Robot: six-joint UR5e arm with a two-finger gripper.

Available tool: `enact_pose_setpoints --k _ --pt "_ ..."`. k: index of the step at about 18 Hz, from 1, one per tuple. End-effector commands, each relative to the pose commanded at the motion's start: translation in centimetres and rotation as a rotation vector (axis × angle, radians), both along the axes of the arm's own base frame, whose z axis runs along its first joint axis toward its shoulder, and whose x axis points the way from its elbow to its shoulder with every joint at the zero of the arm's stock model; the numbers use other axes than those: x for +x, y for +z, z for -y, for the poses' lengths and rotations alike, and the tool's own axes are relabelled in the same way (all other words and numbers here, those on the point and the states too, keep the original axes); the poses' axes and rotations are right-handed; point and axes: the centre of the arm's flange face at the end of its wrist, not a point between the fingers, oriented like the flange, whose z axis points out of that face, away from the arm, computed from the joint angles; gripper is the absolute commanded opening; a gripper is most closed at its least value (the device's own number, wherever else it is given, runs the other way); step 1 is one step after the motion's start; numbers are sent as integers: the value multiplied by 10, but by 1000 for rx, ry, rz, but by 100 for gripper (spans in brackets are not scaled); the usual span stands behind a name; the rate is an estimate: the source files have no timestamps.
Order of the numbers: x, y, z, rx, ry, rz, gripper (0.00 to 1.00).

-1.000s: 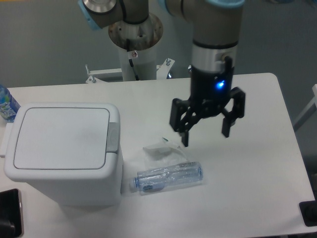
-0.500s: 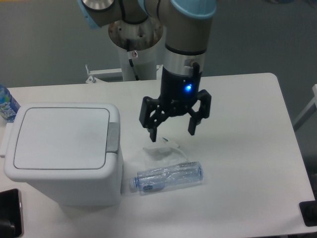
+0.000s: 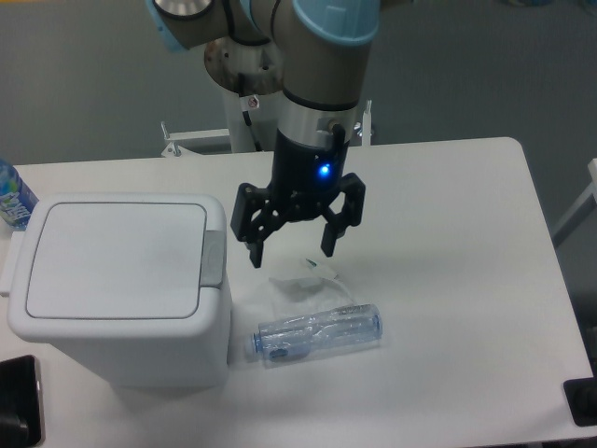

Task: Open the trash can
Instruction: 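Move the gripper toward the grey button on the trash can lid, then lower the gripper onto the grey button to pop the lid open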

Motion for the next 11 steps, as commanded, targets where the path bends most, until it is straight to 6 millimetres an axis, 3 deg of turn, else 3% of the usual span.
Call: enact_pose_setpoints --k 11 --pt "22 -15 -10 -20 -38 14 100"
